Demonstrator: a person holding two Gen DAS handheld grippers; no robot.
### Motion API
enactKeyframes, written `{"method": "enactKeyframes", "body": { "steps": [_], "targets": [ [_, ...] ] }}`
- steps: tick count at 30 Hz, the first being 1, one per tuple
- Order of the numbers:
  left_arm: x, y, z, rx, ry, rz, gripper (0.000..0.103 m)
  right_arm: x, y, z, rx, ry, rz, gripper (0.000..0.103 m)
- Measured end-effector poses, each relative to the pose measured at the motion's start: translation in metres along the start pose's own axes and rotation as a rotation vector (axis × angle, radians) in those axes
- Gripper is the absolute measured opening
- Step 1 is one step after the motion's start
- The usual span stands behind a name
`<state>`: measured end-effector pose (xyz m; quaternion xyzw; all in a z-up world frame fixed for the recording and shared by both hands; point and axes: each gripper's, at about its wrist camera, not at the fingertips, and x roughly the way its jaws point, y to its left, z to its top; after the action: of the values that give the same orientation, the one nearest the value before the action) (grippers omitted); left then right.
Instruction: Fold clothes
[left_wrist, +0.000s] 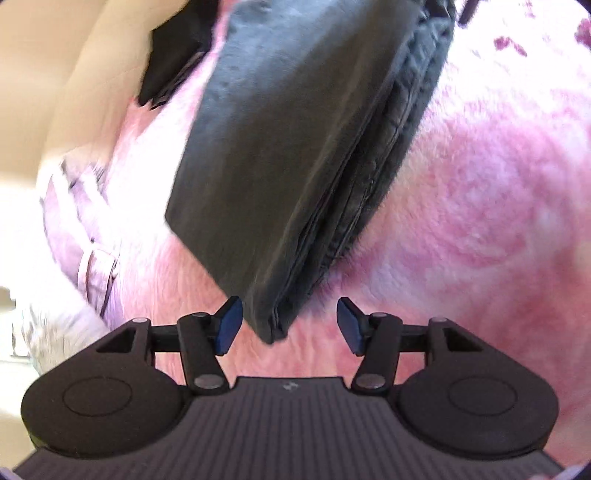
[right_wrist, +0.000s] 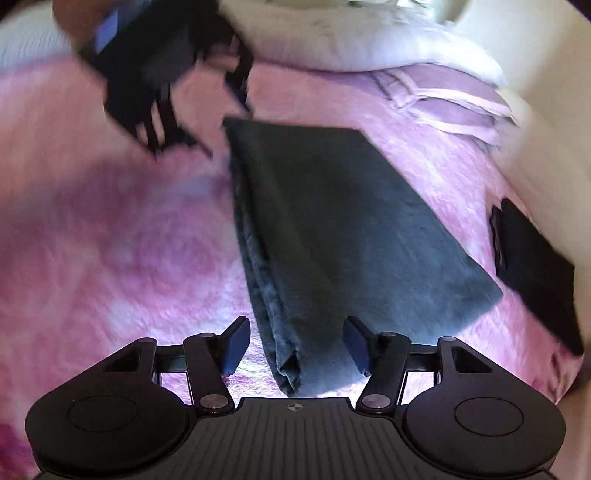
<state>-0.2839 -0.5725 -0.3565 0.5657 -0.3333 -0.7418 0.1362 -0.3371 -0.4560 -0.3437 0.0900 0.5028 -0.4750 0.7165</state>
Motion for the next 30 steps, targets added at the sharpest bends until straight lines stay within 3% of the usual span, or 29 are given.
{"method": "enactKeyframes", "body": {
  "steps": [5,8,10,16,20,22,23,27,29,30],
  "targets": [
    [-0.015,-0.015,0.0,-0.074,-0.05,0.02,0.069,0.049,0.032,0.003,-0.212,0.072,-0.102,0.062],
    [-0.016,-0.024,0.004,-0.076,-0.074,0.032,0.073,0.061,0.035,-0.002,-0.336,0.043,-0.124,0.058],
    [-0.014,-0.029,0.01,-0.055,-0.097,0.059,0.078,0.06,0.024,-0.001,-0.346,0.04,-0.093,0.037],
    [0.01,-0.042,0.033,0.066,-0.126,0.172,0.081,0.021,-0.022,0.021,-0.289,0.013,0.024,0.024],
    [0.035,-0.04,0.043,0.124,-0.111,0.229,0.081,-0.001,-0.045,0.03,-0.258,0.009,0.054,0.023],
    [0.045,-0.033,0.046,0.116,-0.099,0.21,0.066,-0.002,-0.038,0.025,-0.258,-0.003,0.037,0.023],
    [0.048,-0.027,0.048,0.088,-0.091,0.18,0.052,-0.003,-0.035,0.022,-0.258,-0.01,0.028,0.023],
    [0.049,-0.009,0.051,0.025,-0.082,0.108,0.041,-0.004,-0.022,0.011,-0.259,-0.035,-0.006,0.027],
    [0.046,-0.002,0.051,-0.003,-0.09,0.085,0.041,-0.005,-0.015,0.005,-0.259,-0.048,-0.023,0.038],
    [0.045,0.002,0.051,-0.013,-0.09,0.073,0.04,-0.006,-0.011,0.002,-0.259,-0.054,-0.031,0.048]
  ]
}}
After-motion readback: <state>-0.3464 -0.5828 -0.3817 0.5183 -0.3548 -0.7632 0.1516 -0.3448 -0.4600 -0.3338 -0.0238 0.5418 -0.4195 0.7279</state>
